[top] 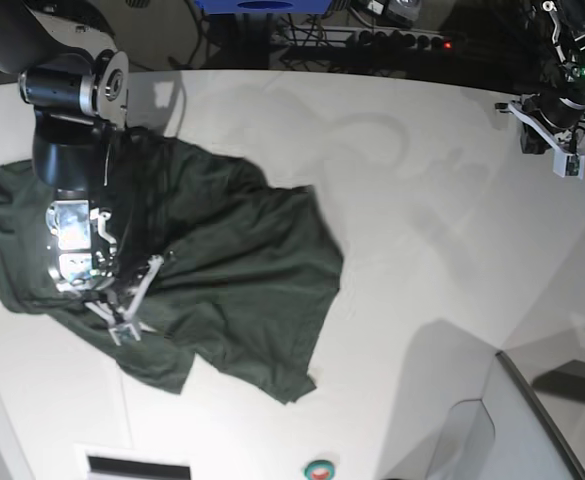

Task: Layout the t-shirt on the table in an organized manner, then fold the t-shirt properly
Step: 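Pull the grasped fabric with the right gripper across the shirt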

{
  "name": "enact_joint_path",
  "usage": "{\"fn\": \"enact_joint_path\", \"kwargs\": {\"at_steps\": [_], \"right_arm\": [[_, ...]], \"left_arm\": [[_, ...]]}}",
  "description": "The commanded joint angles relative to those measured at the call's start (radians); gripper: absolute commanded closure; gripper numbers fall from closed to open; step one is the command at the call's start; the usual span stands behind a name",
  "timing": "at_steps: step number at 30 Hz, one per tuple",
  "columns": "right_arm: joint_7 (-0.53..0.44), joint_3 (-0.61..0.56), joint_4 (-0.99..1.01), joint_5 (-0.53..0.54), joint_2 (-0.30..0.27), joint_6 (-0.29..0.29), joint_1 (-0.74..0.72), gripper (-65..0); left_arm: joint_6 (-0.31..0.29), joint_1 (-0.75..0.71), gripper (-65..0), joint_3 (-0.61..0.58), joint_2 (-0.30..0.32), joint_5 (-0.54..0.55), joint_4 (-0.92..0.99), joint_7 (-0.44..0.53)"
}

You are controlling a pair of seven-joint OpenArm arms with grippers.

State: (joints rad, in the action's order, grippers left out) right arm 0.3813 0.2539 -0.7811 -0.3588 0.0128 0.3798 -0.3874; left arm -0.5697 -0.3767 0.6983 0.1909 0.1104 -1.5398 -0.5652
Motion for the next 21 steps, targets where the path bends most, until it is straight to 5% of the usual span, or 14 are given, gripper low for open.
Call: {"fn": "enact_joint_path", "kwargs": {"at_steps": [1, 5, 8, 11, 13, 16, 21], "right_arm": [[-0.057, -0.001, -0.050, 0.011, 0.008, -0.029, -0.025, -0.2], [-0.094, -0.026, -0.262, 0.007, 0.043, -0.061, 0.064, -0.9], [0.054, -0.143, -0.507, 0.005, 0.062, -0.045, 0.184, -2.6], [0.221, -0.368, -0.765, 0.005, 0.029, 0.084, 0.341, -12.2], [0.238, -0.535, -0.869, 0.004, -0.003, 0.129, 0.437, -19.5], [0.241, -0.713, -0.920, -0.023, -0.024, 0.104, 0.511, -30.8], [0.232, -0.852, -0.831, -0.030, -0.006, 0.025, 0.499, -49.2]], "left_arm": [[0.003, 0.003, -7.2, 0.002, 0.017, 0.010, -0.015, 0.017], [0.003, 0.003, -7.2, -0.001, 0.017, 0.010, -0.015, 0.017], [0.003, 0.003, -7.2, -0.001, 0.017, 0.010, -0.015, 0.017], [0.003, 0.003, -7.2, 0.004, 0.017, 0.010, -0.015, 0.017], [0.003, 0.000, -7.2, 0.005, 0.017, 0.010, -0.015, 0.017], [0.003, -0.005, -7.2, 0.007, 0.022, 0.010, -0.015, 0.017], [0.003, -0.006, -7.2, 0.007, 0.022, 0.010, -0.015, 0.017]]}}
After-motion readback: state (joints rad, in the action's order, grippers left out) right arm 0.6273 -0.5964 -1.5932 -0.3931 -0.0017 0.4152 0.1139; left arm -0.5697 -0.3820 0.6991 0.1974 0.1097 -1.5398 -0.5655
